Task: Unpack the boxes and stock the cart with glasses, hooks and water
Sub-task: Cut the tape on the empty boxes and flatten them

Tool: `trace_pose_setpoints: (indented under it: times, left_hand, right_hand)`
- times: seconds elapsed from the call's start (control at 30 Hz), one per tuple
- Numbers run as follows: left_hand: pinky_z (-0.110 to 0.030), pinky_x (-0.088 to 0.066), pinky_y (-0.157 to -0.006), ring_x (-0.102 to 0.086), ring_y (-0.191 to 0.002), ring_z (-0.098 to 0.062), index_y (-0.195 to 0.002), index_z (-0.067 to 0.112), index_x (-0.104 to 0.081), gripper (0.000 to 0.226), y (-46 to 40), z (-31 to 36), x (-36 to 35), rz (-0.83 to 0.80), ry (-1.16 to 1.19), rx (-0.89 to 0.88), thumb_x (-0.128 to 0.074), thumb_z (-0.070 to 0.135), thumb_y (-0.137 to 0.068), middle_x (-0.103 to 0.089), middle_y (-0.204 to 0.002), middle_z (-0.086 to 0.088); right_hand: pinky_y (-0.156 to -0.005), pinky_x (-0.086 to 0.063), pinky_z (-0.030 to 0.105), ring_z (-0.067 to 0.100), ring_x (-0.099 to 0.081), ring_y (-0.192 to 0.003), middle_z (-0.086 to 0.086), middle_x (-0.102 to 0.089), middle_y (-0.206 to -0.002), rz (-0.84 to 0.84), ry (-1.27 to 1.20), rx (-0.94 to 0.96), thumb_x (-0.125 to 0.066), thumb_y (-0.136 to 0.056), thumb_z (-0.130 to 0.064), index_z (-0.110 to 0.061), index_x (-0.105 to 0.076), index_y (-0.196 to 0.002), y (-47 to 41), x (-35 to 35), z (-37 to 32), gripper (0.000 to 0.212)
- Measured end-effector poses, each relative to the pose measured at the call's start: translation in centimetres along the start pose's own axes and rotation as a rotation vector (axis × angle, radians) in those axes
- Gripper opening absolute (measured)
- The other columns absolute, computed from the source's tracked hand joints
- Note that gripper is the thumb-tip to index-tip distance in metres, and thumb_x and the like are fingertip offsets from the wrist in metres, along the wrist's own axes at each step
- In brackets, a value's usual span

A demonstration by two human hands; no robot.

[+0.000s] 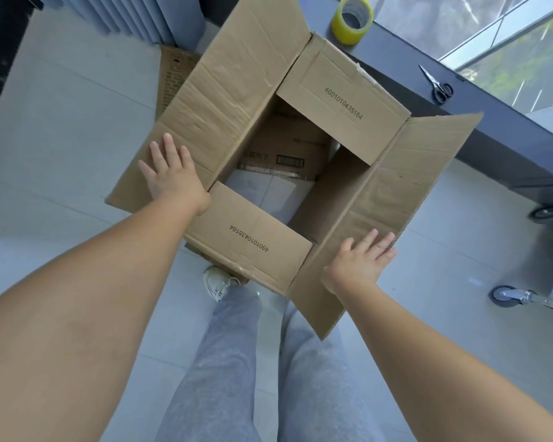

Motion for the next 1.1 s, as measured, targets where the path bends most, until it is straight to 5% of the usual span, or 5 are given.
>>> trace_pose_setpoints:
  times: [0.37,0.63,0.83,0.97,1.1]
  left_hand:
    - [-0.06,0.0,-0.111,0.018,-0.142,-0.038,-0.15,0.012,0.005,0.084,4.1,10.6,-2.9,0.091,-0.022,-0.111,-0.05,0.033,-0.091,0.019,-0.155,-0.016]
    - [-0.052,-0.013,-0.112,0.004,-0.145,-0.028,-0.15,0.016,0.007,0.082,0.3,15.9,-1.2,0.103,0.177,-0.088,-0.048,0.032,-0.091,0.006,-0.158,-0.007]
    - [-0.064,-0.004,-0.109,-0.005,-0.143,-0.027,-0.15,0.018,0.004,0.09,-2.6,8.4,3.7,0.359,0.221,0.149,-0.056,0.03,-0.085,-0.001,-0.157,-0.005]
    - [-0.063,-0.007,-0.11,0.011,-0.144,-0.032,-0.15,0.016,0.006,0.099,-4.0,8.6,3.1,0.257,0.191,0.109,-0.062,0.042,-0.084,0.019,-0.156,-0.01]
    - [-0.064,-0.008,-0.108,0.017,-0.14,-0.043,-0.148,0.009,0.015,0.121,-4.3,12.3,2.4,0.23,0.218,0.13,-0.067,0.059,-0.074,0.025,-0.152,-0.021]
  right_hand:
    - [-0.075,-0.054,0.036,0.035,-0.061,-0.103,0.017,-0.059,-0.119,0.142,-0.062,0.137,-0.059,-0.086,-0.014,-0.004,-0.043,-0.131,-6.0,11.5,-2.6,0.049]
    - [-0.089,-0.044,0.037,0.034,-0.049,-0.118,0.016,-0.05,-0.13,0.13,0.106,0.398,-0.043,-0.094,-0.013,-0.004,-0.033,-0.139,-12.2,17.7,-4.7,0.047]
    - [-0.07,-0.037,0.033,0.032,-0.053,-0.109,0.012,-0.052,-0.123,0.207,0.217,0.48,-0.044,-0.094,-0.022,-0.009,-0.024,-0.142,-13.5,16.2,-0.8,0.054]
    - [-0.071,-0.035,0.033,0.029,-0.043,-0.113,0.013,-0.04,-0.129,0.361,0.382,0.472,-0.031,-0.096,-0.045,-0.007,-0.026,-0.141,-11.5,10.7,2.7,0.059]
    - [-0.102,-0.019,0.067,0.053,-0.005,-0.136,0.028,-0.005,-0.15,0.153,0.413,0.322,-0.023,-0.092,-0.065,-0.011,-0.002,-0.15,-11.1,5.4,2.2,0.082]
Point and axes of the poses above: each hand's wrist, its own y-axis away from the middle knuckle, its own x-axis out of the back of the hand, z = x × y, the point moved 9 cm from there along -y, towards the middle knuckle
